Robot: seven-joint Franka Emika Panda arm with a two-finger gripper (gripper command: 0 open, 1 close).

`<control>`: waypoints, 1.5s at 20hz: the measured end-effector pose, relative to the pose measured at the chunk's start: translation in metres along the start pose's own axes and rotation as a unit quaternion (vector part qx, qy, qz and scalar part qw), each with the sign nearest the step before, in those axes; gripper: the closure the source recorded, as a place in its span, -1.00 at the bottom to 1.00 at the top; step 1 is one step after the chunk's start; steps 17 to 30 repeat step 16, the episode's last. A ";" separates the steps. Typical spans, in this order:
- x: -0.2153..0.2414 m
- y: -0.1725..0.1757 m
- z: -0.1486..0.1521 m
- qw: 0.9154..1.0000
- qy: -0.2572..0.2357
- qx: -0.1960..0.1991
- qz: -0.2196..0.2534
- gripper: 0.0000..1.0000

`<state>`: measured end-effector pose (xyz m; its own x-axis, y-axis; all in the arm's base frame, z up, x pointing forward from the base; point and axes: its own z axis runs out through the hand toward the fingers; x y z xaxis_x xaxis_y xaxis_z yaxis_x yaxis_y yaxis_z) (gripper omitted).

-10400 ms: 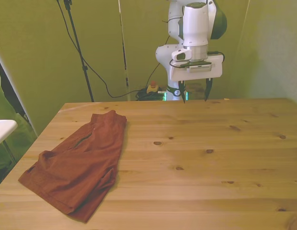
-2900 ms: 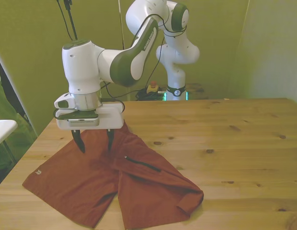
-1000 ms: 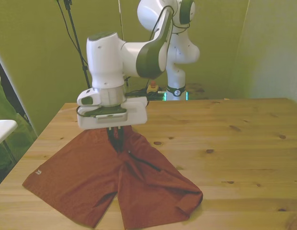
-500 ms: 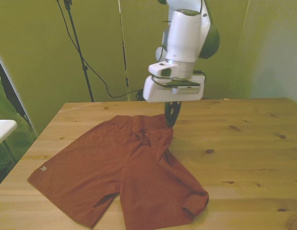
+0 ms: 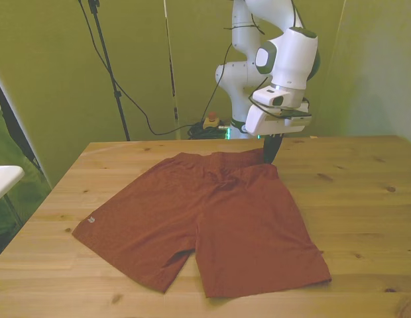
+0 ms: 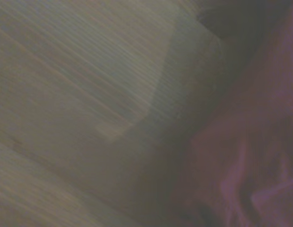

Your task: Unfold the shorts

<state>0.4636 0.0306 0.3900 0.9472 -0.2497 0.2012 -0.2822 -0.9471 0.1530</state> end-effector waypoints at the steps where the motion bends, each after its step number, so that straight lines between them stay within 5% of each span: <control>1: 0.000 -0.001 -0.001 1.000 0.001 0.000 0.000 -1.00; 16: -0.015 -0.015 -0.050 1.000 0.015 -0.001 0.019 -1.00; 30: -0.015 -0.015 -0.050 1.000 0.015 -0.001 0.019 -1.00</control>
